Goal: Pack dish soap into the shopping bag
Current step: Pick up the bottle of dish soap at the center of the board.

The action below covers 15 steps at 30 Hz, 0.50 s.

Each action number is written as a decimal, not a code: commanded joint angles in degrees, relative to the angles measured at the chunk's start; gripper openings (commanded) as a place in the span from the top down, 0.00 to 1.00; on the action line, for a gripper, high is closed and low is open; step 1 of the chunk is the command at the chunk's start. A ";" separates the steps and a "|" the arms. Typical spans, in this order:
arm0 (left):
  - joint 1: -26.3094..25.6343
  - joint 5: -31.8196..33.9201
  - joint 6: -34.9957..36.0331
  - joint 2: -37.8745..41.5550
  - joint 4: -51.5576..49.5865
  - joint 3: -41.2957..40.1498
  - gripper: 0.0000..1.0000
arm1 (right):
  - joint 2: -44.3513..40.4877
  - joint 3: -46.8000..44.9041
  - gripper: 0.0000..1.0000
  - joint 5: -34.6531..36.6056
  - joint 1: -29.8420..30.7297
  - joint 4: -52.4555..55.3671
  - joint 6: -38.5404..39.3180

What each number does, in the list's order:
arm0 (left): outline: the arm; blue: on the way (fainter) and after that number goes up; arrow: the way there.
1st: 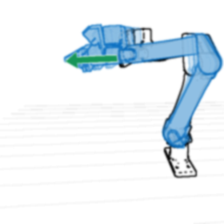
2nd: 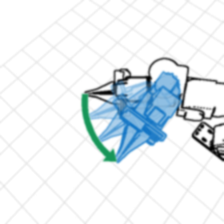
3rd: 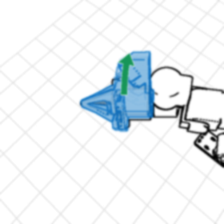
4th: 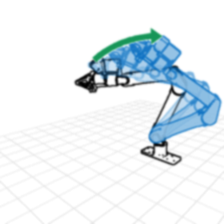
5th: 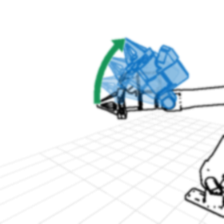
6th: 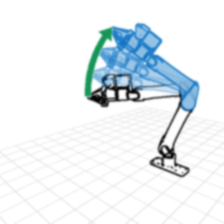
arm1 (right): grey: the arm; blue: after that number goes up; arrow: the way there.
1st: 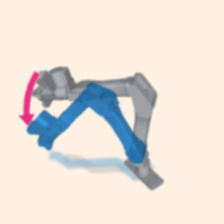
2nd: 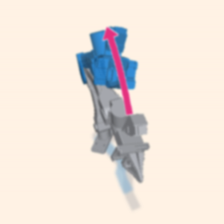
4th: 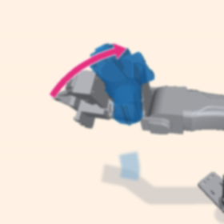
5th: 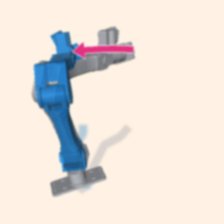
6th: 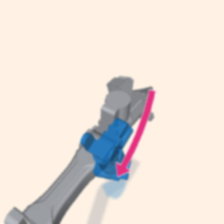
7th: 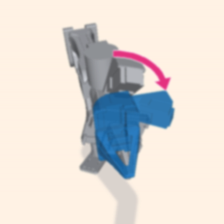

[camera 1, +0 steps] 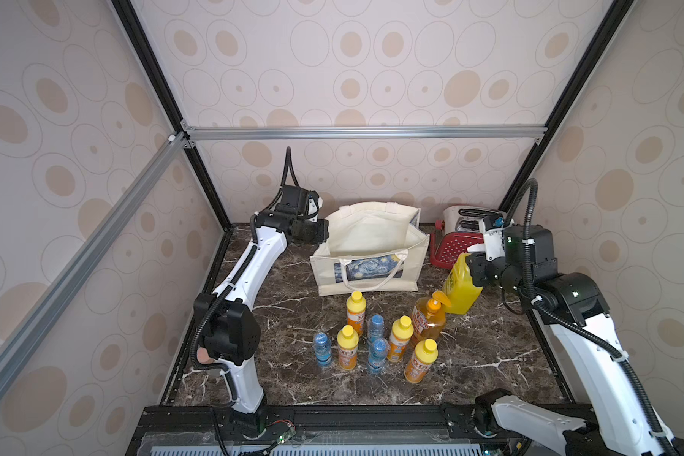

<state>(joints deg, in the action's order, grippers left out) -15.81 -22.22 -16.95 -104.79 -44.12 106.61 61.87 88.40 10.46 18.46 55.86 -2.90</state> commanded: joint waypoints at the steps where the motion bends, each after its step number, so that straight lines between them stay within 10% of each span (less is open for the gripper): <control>1: -0.65 -1.34 0.59 -1.27 -0.79 0.27 1.00 | -0.83 9.29 1.00 -3.18 1.03 -10.18 1.11; 15: -1.72 -2.89 0.70 -2.64 -0.16 0.97 1.00 | 10.99 30.88 1.00 -10.96 1.87 -10.01 2.02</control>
<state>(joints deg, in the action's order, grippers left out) -16.47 -23.81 -16.95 -105.69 -42.96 106.63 73.01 113.32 2.57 19.68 60.01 -1.50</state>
